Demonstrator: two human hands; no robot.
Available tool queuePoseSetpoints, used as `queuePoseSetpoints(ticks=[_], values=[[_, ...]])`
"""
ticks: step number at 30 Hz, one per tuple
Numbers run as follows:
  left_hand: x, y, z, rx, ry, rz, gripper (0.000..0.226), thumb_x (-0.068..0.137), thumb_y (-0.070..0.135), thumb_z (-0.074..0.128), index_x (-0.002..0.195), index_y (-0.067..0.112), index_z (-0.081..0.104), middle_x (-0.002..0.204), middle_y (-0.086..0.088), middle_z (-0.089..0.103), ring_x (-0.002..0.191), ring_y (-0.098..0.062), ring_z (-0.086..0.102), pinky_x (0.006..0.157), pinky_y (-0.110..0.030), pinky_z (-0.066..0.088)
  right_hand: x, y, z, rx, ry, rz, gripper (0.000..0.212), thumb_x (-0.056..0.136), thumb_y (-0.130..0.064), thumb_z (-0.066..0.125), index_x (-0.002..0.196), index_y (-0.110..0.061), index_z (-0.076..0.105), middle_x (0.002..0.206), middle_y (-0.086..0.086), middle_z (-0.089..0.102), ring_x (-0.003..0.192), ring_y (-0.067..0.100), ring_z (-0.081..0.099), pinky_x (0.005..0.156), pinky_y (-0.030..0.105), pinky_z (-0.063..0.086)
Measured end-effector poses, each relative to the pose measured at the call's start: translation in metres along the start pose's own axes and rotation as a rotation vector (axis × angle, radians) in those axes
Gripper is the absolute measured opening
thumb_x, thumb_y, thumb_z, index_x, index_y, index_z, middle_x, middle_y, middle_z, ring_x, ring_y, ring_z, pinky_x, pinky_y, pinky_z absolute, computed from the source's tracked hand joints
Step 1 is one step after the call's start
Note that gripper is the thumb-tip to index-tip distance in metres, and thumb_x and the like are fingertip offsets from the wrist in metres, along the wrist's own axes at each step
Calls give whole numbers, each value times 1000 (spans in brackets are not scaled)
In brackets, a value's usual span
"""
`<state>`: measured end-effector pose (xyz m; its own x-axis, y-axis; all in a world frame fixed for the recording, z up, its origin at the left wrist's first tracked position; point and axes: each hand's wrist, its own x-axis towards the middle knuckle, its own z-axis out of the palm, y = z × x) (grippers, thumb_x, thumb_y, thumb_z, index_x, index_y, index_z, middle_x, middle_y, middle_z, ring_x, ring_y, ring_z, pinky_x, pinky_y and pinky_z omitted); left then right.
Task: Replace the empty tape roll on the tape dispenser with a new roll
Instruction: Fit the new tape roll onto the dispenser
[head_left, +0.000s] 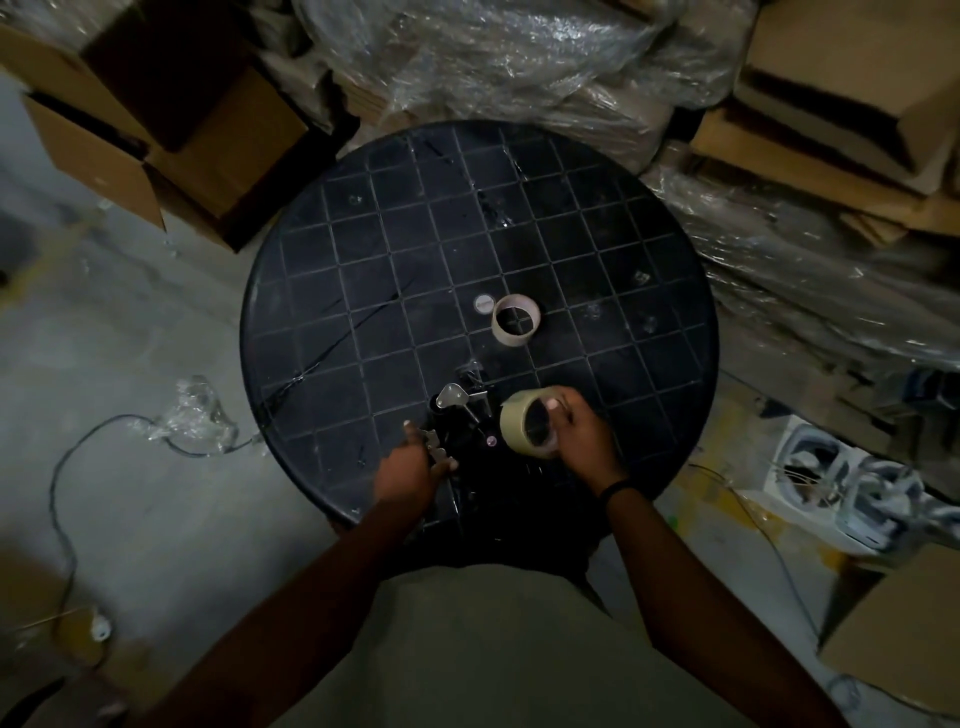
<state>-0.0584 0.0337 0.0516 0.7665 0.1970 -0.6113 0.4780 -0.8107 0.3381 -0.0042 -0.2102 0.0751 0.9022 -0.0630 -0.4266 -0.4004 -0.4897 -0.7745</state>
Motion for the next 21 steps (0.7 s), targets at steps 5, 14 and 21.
queuePoseSetpoints(ticks=[5, 14, 21], values=[[6, 4, -13, 12, 101, 6, 77, 92, 57, 63, 147, 8, 40, 117, -13, 71, 106, -33, 68, 81, -39, 54, 7, -13, 7, -230, 63, -106, 29, 102, -38, 47, 128, -30, 58, 110, 13, 70, 100, 29, 65, 85, 39, 54], [-15, 51, -25, -553, -51, 109, 29, 95, 46, 66, 94, 22, 82, 74, 4, 75, 73, -11, 68, 66, -22, 51, -5, -10, 18, -198, 47, -61, 31, 103, -42, 48, 125, -26, 63, 115, 10, 72, 103, 32, 67, 82, 33, 50], [-26, 69, -40, -596, 17, 136, 25, 94, 27, 69, 117, 26, 76, 103, 3, 78, 94, -13, 72, 75, -21, 50, -15, -22, 11, -283, 91, -148, 28, 104, -40, 47, 126, -29, 61, 111, 8, 73, 98, 30, 69, 77, 31, 50]])
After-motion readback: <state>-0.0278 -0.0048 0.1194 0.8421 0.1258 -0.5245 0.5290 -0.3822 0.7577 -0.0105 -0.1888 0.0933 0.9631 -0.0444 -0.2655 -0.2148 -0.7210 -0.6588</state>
